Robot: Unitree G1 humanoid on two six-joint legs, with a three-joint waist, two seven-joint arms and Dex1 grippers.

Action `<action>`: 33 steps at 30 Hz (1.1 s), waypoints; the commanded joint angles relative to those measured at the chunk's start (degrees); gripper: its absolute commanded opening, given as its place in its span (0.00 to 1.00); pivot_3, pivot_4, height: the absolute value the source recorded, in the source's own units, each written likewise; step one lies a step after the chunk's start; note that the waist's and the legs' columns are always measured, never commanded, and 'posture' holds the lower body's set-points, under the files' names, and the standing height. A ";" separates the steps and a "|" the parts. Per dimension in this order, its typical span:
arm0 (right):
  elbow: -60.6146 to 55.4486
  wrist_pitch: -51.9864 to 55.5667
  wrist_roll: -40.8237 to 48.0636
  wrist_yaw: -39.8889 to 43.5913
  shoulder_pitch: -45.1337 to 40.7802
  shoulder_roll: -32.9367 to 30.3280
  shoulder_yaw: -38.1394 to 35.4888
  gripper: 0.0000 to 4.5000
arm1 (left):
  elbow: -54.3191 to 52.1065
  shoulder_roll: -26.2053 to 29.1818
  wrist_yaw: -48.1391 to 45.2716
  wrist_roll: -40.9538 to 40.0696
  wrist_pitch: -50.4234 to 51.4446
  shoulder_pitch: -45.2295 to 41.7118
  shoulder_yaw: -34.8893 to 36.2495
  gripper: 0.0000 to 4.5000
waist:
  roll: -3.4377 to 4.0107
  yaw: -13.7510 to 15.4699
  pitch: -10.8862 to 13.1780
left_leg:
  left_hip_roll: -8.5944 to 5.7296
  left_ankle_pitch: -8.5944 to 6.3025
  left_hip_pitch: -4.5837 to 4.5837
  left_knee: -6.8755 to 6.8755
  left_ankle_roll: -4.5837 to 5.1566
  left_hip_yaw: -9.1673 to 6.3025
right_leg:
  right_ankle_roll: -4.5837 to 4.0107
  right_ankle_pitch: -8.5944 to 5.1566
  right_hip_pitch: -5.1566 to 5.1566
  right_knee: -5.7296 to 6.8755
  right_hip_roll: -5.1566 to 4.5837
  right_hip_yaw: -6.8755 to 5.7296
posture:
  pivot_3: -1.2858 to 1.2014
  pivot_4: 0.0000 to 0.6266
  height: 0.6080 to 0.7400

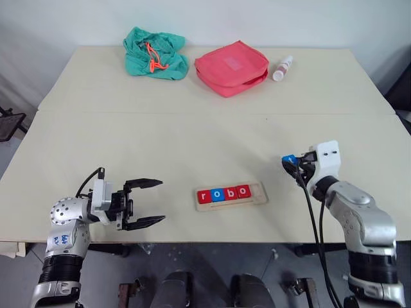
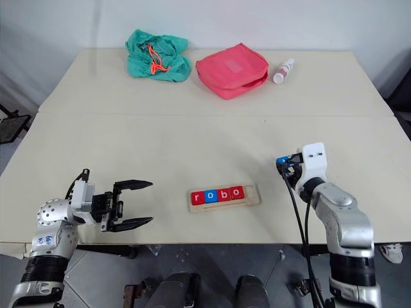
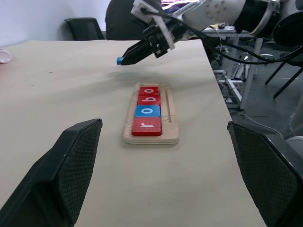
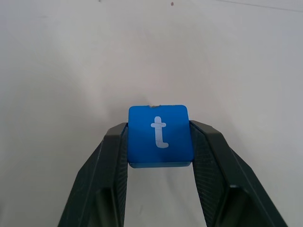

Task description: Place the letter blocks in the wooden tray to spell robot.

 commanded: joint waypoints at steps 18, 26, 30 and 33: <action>-16.08 7.05 5.18 -6.80 11.31 8.42 -3.93 0.79 | 4.84 -0.23 -1.93 -0.41 -1.74 -5.25 -1.36 1.00 | 0.00 -0.04 0.00 | -0.02 0.00 0.02 -0.01 -0.01 0.05 | 0.00 0.00 -0.11 0.10 0.02 0.13 | 0.52 0.24 1.00; -14.59 0.48 5.85 6.97 12.60 -4.19 -3.72 0.99 | 2.43 -0.28 -0.58 -0.98 -1.19 -3.21 -0.80 1.00 | 0.01 -0.04 0.00 | -0.03 0.00 0.02 -0.01 0.00 0.08 | 0.00 0.00 -0.11 0.10 0.01 0.14 | 0.52 0.24 1.00; -8.16 -8.23 4.76 21.12 11.81 -16.56 -0.38 0.99 | 1.19 -0.78 0.35 -0.83 -0.97 -2.57 -0.92 1.00 | -0.02 0.02 -0.01 | -0.04 -0.01 0.03 0.02 0.03 0.14 | 0.00 0.00 -0.06 -0.01 0.01 0.17 | 0.52 0.24 1.00; -1.00 -14.47 4.04 31.47 8.71 -23.68 2.59 0.99 | 0.53 -1.04 0.86 -0.74 -0.85 -2.17 -0.86 1.00 | -0.04 -0.02 -0.02 | -0.01 0.00 0.03 0.02 0.03 0.18 | 0.00 0.00 -0.01 -0.08 0.01 0.13 | 0.52 0.24 1.00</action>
